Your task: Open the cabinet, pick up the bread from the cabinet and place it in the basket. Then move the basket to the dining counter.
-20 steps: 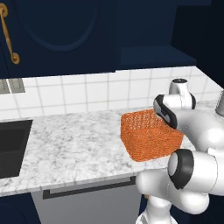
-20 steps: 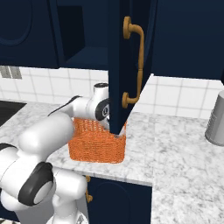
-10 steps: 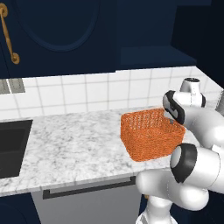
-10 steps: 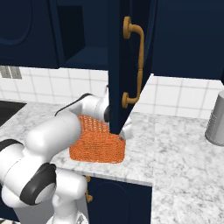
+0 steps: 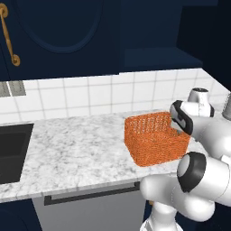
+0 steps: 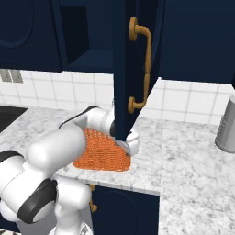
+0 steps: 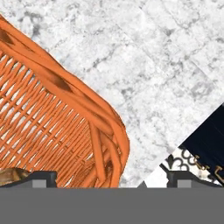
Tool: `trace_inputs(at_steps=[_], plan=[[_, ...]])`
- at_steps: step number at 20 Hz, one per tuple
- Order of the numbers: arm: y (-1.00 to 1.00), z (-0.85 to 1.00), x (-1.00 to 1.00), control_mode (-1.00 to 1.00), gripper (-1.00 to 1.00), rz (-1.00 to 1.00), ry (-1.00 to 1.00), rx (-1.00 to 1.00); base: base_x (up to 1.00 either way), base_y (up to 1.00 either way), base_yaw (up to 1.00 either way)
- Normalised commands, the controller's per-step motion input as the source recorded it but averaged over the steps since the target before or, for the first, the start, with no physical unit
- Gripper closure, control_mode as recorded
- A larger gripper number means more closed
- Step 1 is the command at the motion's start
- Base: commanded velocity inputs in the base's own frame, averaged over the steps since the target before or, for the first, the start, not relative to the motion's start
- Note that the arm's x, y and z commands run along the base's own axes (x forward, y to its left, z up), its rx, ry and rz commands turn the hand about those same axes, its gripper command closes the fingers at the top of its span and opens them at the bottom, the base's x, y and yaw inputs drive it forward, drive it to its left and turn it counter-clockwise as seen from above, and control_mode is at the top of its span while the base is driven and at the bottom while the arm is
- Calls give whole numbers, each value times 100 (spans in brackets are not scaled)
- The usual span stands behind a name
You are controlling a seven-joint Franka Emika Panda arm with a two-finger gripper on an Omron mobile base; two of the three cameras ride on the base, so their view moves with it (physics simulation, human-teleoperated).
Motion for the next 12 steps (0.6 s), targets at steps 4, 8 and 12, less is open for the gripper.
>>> trace_inputs(at_steps=[4, 8, 12], plan=[[-1, -31, -6, -100, -100, 0, 0, 0, 0, 0, 0], [0, -10, 7, -100, -100, 0, 0, 0, 0, 0, 0], [0, -1, 24, -100, -100, 0, 0, 0, 0, 0, 0]])
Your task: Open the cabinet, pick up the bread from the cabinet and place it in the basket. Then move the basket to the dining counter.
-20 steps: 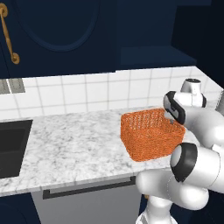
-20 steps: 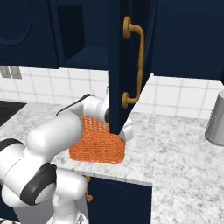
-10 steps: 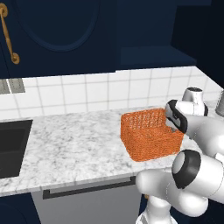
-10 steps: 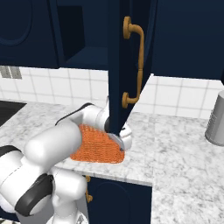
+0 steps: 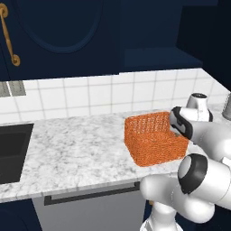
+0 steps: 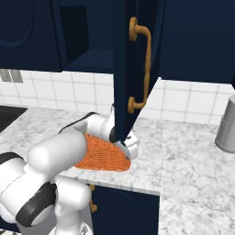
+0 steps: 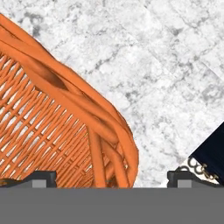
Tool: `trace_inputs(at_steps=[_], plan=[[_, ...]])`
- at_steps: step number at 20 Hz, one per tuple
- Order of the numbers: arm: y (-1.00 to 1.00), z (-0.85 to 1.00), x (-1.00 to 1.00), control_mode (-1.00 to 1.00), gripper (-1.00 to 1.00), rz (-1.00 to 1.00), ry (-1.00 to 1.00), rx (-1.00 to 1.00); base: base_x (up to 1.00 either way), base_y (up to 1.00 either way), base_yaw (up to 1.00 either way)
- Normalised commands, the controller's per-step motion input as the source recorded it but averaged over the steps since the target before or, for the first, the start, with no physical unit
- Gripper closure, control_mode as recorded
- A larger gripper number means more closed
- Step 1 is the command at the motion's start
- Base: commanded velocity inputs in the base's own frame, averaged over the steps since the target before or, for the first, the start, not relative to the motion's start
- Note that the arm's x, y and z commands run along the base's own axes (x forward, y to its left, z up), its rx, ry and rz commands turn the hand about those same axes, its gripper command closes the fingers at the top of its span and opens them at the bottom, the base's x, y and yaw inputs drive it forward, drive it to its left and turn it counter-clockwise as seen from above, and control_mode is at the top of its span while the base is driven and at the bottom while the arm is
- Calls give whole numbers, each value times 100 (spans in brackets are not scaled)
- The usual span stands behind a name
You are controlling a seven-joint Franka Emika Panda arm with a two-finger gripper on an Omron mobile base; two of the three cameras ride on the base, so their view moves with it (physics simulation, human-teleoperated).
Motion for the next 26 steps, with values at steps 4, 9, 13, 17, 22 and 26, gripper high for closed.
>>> trace_inputs(at_steps=[4, 9, 13, 17, 22, 26], plan=[[-9, -3, 18, -100, -100, 0, 0, 0, 0, 0, 0], [-24, -11, 18, -100, -100, 0, 0, 0, 0, 0, 0], [4, -31, 0, -100, -100, 0, 3, 0, 0, 0, 0], [22, -19, 0, -100, -100, 0, 0, 0, 0, 0, 0], [37, -24, 0, -100, 100, 0, 0, 0, 0, 0, 0], [33, -30, 0, -100, 100, 0, 1, 0, 0, 0, 0]])
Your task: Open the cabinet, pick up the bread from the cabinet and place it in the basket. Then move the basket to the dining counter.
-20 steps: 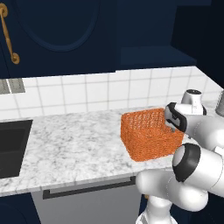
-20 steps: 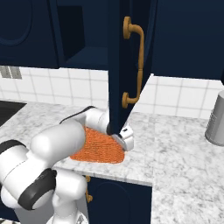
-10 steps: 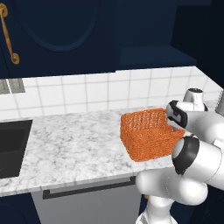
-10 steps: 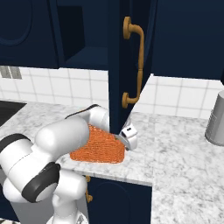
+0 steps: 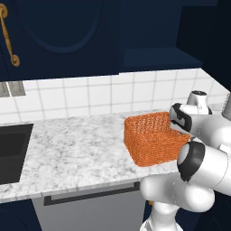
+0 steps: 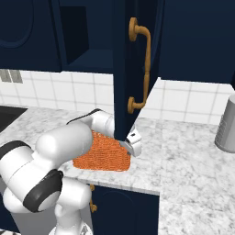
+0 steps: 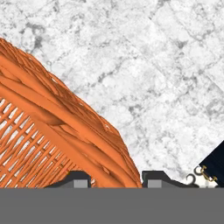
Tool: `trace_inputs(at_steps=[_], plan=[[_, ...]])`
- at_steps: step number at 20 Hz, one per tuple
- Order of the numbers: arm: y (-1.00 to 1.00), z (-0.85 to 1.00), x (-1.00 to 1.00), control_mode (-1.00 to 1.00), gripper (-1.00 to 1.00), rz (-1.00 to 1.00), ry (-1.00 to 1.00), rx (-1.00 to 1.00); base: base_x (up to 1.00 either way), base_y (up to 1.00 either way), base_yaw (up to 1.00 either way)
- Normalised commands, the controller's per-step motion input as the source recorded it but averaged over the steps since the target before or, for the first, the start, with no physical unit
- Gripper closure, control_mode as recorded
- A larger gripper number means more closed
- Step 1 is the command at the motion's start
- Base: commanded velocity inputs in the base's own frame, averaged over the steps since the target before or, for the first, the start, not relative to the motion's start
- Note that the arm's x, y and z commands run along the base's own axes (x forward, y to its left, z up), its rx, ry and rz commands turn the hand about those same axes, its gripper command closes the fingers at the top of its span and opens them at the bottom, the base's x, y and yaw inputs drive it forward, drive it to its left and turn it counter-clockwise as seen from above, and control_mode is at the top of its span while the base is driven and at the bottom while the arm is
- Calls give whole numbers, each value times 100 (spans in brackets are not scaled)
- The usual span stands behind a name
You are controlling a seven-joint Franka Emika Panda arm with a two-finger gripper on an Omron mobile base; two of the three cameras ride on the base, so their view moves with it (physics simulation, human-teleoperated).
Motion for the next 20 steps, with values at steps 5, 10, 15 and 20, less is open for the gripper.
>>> trace_inputs(at_steps=[5, 10, 15, 20], plan=[[45, -25, -16, -100, 100, -2, 0, -1, 0, 0, 0], [47, 30, -32, -100, 100, -29, -8, 0, 0, 0, 0], [32, 28, -35, -100, 100, -40, -4, 8, 0, 0, 0], [37, 33, -25, -100, 100, -35, 0, 17, 0, 0, 0]])
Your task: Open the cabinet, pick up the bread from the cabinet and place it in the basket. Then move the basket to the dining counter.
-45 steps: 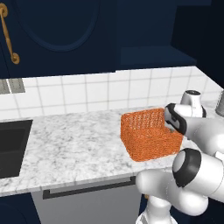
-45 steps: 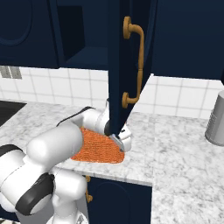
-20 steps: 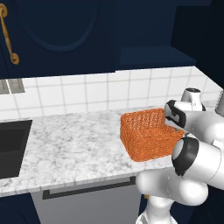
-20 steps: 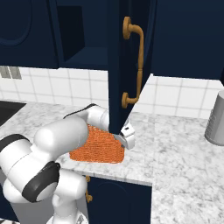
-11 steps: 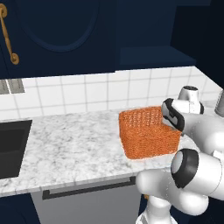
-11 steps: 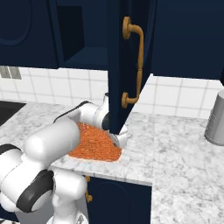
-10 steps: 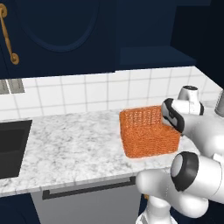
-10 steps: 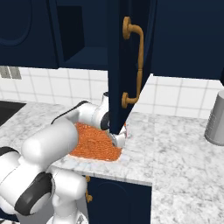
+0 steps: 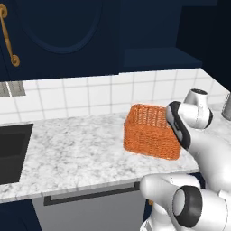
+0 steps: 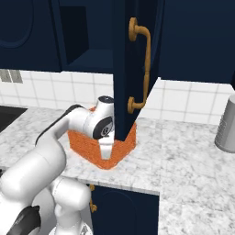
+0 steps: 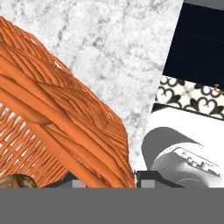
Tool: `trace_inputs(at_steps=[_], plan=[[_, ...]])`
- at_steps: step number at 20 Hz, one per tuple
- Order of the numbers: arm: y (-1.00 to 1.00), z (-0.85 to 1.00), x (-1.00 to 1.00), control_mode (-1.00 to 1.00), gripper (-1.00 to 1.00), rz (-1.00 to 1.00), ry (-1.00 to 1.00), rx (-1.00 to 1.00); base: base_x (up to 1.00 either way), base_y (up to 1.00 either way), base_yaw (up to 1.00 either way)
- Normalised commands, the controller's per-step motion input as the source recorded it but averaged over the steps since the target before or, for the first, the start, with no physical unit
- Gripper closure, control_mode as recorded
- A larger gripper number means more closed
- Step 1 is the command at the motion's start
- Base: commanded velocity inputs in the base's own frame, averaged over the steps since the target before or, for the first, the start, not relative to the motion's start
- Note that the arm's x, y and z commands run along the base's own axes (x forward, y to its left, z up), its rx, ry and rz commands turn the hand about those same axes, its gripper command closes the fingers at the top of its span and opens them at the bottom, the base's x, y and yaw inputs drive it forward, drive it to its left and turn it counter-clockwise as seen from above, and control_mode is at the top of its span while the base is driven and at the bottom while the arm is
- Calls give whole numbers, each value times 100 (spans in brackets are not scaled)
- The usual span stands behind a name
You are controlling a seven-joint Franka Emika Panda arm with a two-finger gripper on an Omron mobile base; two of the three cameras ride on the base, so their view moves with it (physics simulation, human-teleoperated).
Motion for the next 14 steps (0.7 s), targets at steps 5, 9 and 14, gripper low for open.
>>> trace_inputs(at_steps=[5, 9, 14], plan=[[35, 52, -21, -100, 100, -24, 0, 11, 0, 0, 0], [27, 75, -25, -100, 100, -2, -2, -4, 0, 0, 0], [31, 51, -33, -100, 100, 2, -13, -8, 0, 0, 0]])
